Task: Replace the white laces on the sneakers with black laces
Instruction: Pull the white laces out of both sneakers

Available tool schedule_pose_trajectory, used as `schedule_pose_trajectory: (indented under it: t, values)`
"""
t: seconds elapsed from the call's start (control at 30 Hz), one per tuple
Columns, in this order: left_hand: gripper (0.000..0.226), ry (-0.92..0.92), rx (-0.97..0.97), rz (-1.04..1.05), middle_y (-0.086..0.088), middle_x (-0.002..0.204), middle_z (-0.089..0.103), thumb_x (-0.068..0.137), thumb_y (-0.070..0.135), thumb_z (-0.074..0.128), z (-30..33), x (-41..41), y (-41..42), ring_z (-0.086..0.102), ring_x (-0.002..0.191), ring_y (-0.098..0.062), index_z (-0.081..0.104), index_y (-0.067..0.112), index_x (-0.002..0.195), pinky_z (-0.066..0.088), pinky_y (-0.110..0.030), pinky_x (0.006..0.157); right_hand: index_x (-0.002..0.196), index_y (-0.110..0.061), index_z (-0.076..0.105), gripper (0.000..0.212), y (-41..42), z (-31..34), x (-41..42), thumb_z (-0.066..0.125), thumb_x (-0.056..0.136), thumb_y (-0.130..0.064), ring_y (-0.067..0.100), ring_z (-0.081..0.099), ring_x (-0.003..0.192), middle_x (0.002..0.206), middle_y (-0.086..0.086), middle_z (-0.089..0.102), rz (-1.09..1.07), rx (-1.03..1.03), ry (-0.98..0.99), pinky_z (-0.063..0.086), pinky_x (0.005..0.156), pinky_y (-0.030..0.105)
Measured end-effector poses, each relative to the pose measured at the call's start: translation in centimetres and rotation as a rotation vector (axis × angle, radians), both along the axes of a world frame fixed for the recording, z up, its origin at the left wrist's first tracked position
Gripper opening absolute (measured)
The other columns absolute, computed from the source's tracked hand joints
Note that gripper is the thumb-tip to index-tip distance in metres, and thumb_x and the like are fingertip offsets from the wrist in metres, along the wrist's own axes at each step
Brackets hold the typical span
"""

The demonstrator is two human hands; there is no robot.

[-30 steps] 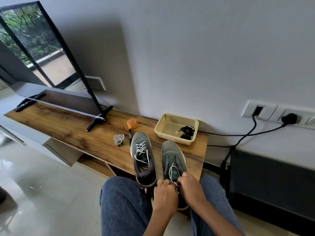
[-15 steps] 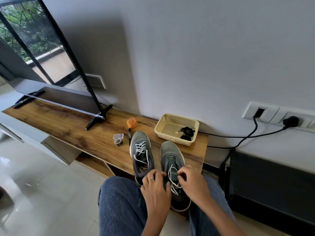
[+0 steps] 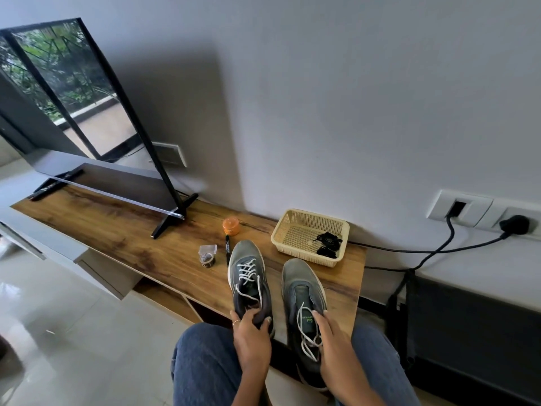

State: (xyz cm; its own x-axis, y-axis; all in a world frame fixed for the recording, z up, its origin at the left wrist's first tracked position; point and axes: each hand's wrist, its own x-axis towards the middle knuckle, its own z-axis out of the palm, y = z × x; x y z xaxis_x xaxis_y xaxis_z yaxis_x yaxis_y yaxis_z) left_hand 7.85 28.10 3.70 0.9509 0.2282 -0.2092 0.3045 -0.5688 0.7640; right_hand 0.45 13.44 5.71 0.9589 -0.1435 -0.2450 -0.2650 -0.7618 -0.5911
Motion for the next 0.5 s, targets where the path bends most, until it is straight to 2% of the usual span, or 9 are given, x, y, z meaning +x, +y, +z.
schedule_pose_trajectory:
  t: [0.1, 0.17, 0.27, 0.37, 0.5]
  values:
    - [0.011, -0.043, 0.022, 0.05, -0.012, 0.141, 0.046, 0.09, 0.013, 0.064, 0.3, 0.1, -0.2, 0.054, 0.116, -0.031, 0.066, 0.014, 0.101, 0.046, -0.04, 0.096, 0.152, -0.026, -0.012, 0.093, 0.1, 0.1, 0.1, 0.045, 0.088, 0.01, 0.022, 0.015, 0.146, 0.161, 0.0, 0.0, 0.003, 0.05, 0.019, 0.02, 0.114, 0.025]
    - [0.004, -0.073, 0.04, 0.074, -0.01, 0.137, 0.049, 0.091, 0.012, 0.062, 0.6, -0.1, -0.3, 0.057, 0.109, -0.03, 0.062, 0.016, 0.092, 0.049, -0.039, 0.091, 0.152, -0.025, -0.013, 0.094, 0.0, 0.2, 0.3, 0.045, 0.087, 0.011, 0.021, 0.012, 0.147, 0.161, -0.002, -0.005, 0.024, 0.052, 0.046, 0.02, 0.114, 0.026]
    - [0.011, -0.101, 0.032, 0.099, -0.009, 0.133, 0.053, 0.092, 0.013, 0.06, 1.0, -0.2, -0.1, 0.06, 0.102, -0.032, 0.058, 0.023, 0.088, 0.052, -0.041, 0.082, 0.152, -0.024, -0.01, 0.093, -0.1, -0.2, 0.5, 0.045, 0.087, 0.012, 0.022, 0.008, 0.148, 0.161, -0.002, -0.008, 0.054, 0.05, 0.061, 0.019, 0.116, 0.028]
    - [0.013, -0.138, 0.006, 0.133, -0.008, 0.13, 0.057, 0.092, 0.011, 0.059, 1.8, -0.7, 0.0, 0.058, 0.105, -0.029, 0.056, 0.023, 0.09, 0.047, -0.036, 0.082, 0.153, -0.024, -0.006, 0.095, 0.0, -0.6, 0.8, 0.047, 0.084, 0.013, 0.024, 0.005, 0.148, 0.161, -0.002, -0.007, 0.075, 0.035, 0.07, 0.019, 0.118, 0.029]
    - [0.018, -0.218, -0.078, 0.19, -0.003, 0.116, 0.063, 0.092, 0.008, 0.059, 3.1, -1.9, 0.5, 0.058, 0.096, -0.023, 0.055, 0.025, 0.088, 0.046, -0.036, 0.08, 0.153, -0.027, -0.005, 0.095, 0.5, -1.0, 1.7, 0.047, 0.085, 0.014, 0.027, 0.008, 0.148, 0.161, -0.003, -0.008, 0.103, 0.022, 0.077, 0.031, 0.113, 0.034]
